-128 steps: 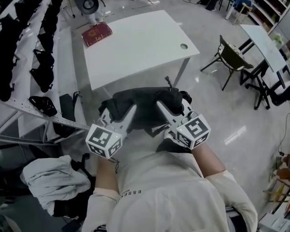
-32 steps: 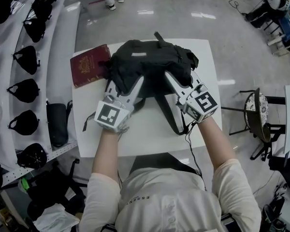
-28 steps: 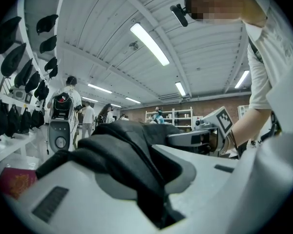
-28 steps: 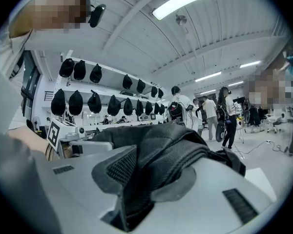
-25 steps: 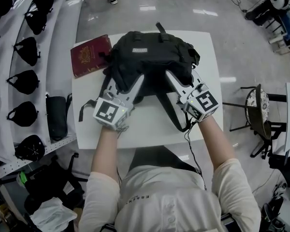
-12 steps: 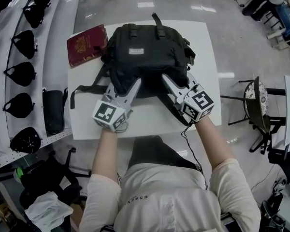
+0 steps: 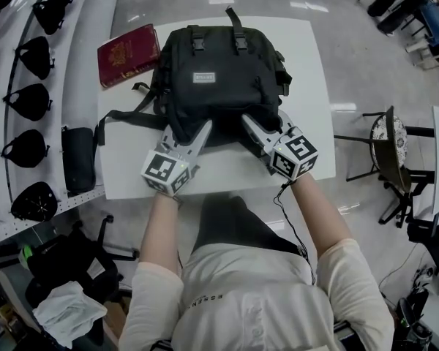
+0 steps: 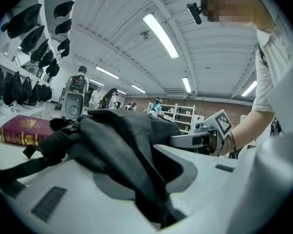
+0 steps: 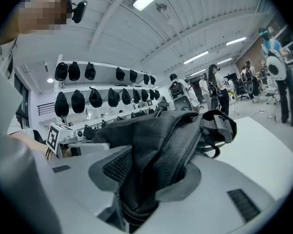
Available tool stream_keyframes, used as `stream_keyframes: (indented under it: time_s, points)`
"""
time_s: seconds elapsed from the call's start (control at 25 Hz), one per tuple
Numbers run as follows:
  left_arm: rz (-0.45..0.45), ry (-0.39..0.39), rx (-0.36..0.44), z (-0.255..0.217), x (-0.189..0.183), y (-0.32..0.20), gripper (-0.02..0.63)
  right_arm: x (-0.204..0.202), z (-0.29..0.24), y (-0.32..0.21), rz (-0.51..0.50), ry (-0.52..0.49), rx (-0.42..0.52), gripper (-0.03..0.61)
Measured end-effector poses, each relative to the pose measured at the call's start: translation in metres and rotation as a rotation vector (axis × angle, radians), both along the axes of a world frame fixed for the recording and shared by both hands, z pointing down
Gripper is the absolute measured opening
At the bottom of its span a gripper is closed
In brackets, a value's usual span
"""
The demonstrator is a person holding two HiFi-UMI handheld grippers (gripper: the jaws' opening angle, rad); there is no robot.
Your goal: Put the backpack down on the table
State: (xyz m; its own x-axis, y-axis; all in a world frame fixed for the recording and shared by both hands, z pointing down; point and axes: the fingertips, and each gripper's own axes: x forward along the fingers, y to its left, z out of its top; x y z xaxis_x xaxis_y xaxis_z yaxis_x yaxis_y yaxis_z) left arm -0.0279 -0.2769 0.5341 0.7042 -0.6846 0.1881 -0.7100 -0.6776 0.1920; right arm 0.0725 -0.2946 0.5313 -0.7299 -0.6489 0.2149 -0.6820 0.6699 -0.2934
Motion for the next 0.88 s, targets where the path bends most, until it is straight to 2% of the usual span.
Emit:
stream_keyframes:
  time_s: [0.28, 0.52, 0.72, 0.88]
  points:
    - [0.010, 0.013, 0.004, 0.017, 0.000, 0.013, 0.098, 0.002, 0.021, 0.012, 0.007, 0.018, -0.031, 0.172]
    - [-0.024, 0.027, -0.065, 0.030, -0.004, 0.019, 0.121, 0.002, 0.037, 0.022, 0.020, 0.054, -0.062, 0.182]
    - [-0.097, 0.035, -0.129, 0.039, -0.012, 0.022, 0.160, 0.000, 0.044, 0.027, 0.020, 0.079, -0.077, 0.190]
    - [-0.199, 0.053, -0.183, 0.048, -0.026, 0.027, 0.240, 0.012, 0.045, 0.028, 0.088, 0.109, -0.080, 0.247]
